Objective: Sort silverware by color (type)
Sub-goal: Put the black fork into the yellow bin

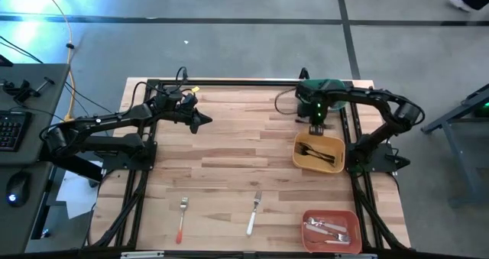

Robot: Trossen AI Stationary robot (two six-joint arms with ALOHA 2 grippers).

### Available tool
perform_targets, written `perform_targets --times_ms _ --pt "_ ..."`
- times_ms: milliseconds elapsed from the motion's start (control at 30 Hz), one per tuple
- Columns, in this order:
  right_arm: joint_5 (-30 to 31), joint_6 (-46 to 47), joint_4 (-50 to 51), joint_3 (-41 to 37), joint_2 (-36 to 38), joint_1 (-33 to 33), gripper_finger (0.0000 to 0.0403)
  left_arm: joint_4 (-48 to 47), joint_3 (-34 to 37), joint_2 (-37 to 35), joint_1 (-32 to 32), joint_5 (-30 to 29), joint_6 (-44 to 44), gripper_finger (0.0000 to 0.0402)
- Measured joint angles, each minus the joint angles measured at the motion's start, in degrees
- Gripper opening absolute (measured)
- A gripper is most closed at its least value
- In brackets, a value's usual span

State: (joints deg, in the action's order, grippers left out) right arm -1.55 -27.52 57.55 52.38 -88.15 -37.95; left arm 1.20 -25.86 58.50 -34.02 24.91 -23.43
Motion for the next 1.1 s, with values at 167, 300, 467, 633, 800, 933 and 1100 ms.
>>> perform_targets --times_ms 167,300,467,633,800,933,1100 --pt "-0.5 4.0 7.9 7.5 1.4 0.1 0.0000 0.1 0.0 0.0 0.0 0.0 0.0 0.0009" --pt "-4.3 11.0 16.6 13.5 1.6 2.1 0.0000 0.1 0.0 0.0 0.0 0.0 0.0 0.0009" --pt "-13.8 23.2 20.1 14.4 3.6 9.8 0.0000 0.0 0.0 0.0 0.0 0.0 -0.1 0.0009" --pt "-15.9 35.0 14.6 8.1 9.0 20.0 0.0000 0.0 0.0 0.0 0.1 0.0 -0.1 0.0009" --pt "-14.4 44.4 8.6 -1.3 12.4 24.4 0.0000 0.0 0.0 0.0 0.1 0.0 0.0 0.0009" --pt "-8.5 47.8 4.1 -7.8 12.8 25.0 0.0000 0.0 0.0 0.0 0.1 0.0 -0.2 0.0009" --pt "-5.6 48.6 -2.4 -13.9 12.8 23.7 0.0000 0.0 0.0 0.0 0.1 -0.2 -0.5 0.0009"
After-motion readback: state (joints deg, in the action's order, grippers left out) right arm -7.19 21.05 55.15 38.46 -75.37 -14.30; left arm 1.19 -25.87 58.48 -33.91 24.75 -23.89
